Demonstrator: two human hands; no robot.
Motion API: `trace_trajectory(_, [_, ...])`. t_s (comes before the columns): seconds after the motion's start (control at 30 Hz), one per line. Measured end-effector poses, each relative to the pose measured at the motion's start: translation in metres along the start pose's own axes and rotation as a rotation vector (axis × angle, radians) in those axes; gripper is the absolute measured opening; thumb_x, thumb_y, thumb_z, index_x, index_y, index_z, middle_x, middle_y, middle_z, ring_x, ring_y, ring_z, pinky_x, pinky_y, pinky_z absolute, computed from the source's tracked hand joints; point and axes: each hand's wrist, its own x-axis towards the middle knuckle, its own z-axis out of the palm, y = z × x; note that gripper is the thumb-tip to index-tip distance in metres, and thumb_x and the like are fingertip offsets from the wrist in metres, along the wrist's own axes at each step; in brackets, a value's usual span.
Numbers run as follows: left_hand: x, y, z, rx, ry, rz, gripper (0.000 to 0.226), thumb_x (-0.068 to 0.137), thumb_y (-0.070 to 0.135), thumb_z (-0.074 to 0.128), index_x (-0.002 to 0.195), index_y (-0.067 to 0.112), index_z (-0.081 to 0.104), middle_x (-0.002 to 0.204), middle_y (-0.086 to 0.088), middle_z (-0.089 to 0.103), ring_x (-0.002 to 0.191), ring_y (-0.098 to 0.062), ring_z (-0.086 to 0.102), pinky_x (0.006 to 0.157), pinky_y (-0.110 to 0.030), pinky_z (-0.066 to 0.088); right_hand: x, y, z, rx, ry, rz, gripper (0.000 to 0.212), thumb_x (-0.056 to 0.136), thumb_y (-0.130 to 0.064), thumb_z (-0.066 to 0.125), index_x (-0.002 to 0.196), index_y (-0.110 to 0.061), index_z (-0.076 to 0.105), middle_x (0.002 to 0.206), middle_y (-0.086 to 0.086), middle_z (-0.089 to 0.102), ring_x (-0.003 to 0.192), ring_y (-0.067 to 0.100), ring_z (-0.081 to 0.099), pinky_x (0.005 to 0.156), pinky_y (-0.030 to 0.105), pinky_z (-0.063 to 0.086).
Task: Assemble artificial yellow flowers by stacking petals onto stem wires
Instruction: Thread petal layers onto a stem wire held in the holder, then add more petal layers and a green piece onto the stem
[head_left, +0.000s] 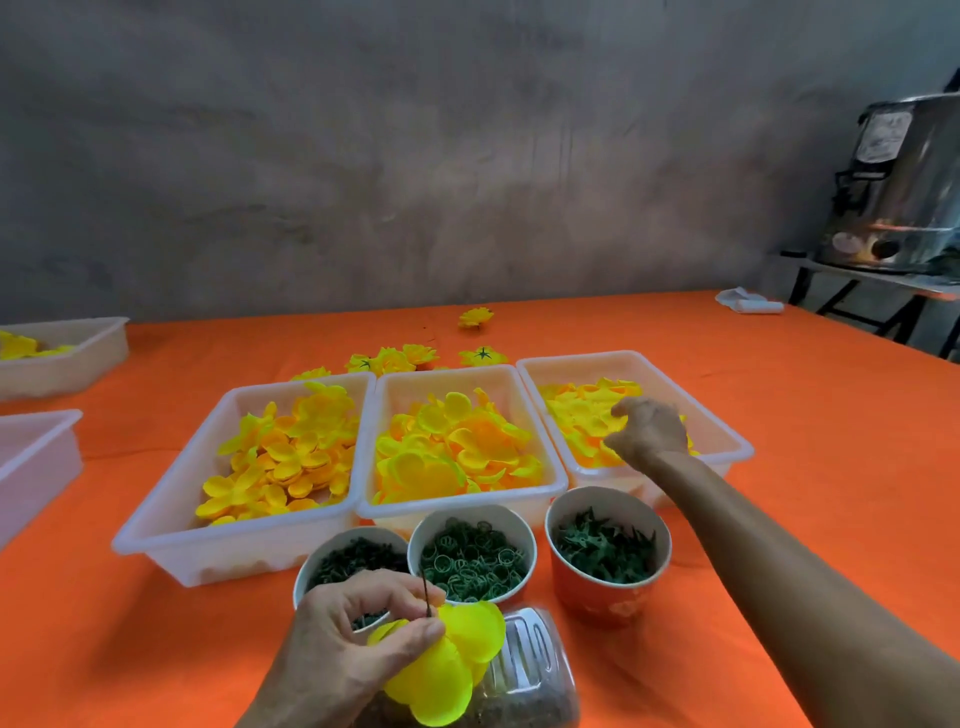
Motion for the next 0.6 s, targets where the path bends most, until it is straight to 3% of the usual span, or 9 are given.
trace_trajectory(0.07, [0.0, 0.001, -0.001, 0.003, -0.038, -0.008, 0.012, 0.059, 0.021, 0.08, 0.061, 0.01, 0.074, 0.088, -0.001, 0.074, 0.085, -0.01, 0.069, 0.071, -0.022, 0.054, 0.012, 0.001, 0.003, -0.11, -0.096, 0.045, 0.039, 0.082, -0.016, 0.064, 0.121, -0.015, 0.06, 0.13, 0.009, 0.053, 0.125, 0.032, 0.043, 0.095, 0.036, 0.042])
trace_trajectory(0.13, [0.0, 0.002, -0.001, 0.005, -0.049, -0.019, 0.01, 0.063, 0.015, 0.081, 0.062, 0.009, 0.074, 0.088, 0.0, 0.074, 0.086, -0.008, 0.069, 0.072, -0.016, 0.052, 0.021, 0.001, 0.01, -0.142, -0.196, 0.067, 0.026, 0.078, -0.012, 0.065, 0.104, -0.011, 0.061, 0.122, 0.013, 0.058, 0.118, 0.032, 0.05, 0.089, 0.036, 0.043])
trace_trajectory(0.23, [-0.001, 0.003, 0.0, -0.009, -0.028, -0.033, 0.013, 0.059, 0.017, 0.082, 0.06, 0.007, 0.074, 0.086, 0.0, 0.074, 0.084, -0.005, 0.068, 0.071, -0.012, 0.05, 0.025, 0.0, 0.023, -0.208, -0.182, 0.053, 0.01, 0.078, -0.005, 0.057, 0.084, -0.012, 0.055, 0.112, 0.016, 0.062, 0.108, 0.032, 0.057, 0.08, 0.033, 0.045])
trace_trajectory(0.37, [0.0, 0.004, -0.002, -0.002, -0.044, -0.038, 0.008, 0.065, 0.008, 0.082, 0.062, 0.009, 0.075, 0.088, 0.002, 0.074, 0.086, -0.005, 0.068, 0.071, -0.013, 0.051, 0.029, 0.001, 0.026, -0.222, -0.059, -0.019, 0.011, 0.082, 0.002, 0.049, 0.082, -0.003, 0.059, 0.104, 0.021, 0.064, 0.098, 0.034, 0.061, 0.07, 0.032, 0.043])
trace_trajectory(0.47, [0.0, 0.003, -0.004, 0.034, -0.051, -0.018, 0.01, 0.068, 0.006, 0.081, 0.063, 0.012, 0.075, 0.087, 0.005, 0.074, 0.086, -0.002, 0.067, 0.067, -0.01, 0.049, 0.033, 0.007, 0.017, -0.199, -0.098, -0.049, 0.016, 0.083, 0.003, 0.046, 0.082, 0.002, 0.062, 0.098, 0.025, 0.064, 0.088, 0.036, 0.059, 0.067, 0.032, 0.043])
trace_trajectory(0.6, [0.0, 0.004, -0.002, 0.022, -0.041, -0.013, 0.012, 0.068, 0.002, 0.08, 0.06, 0.009, 0.074, 0.087, 0.002, 0.074, 0.082, -0.003, 0.067, 0.065, -0.009, 0.047, 0.027, 0.016, 0.011, -0.161, -0.156, -0.067, 0.021, 0.081, 0.004, 0.045, 0.064, -0.005, 0.053, 0.082, 0.021, 0.055, 0.08, 0.033, 0.053, 0.062, 0.027, 0.035])
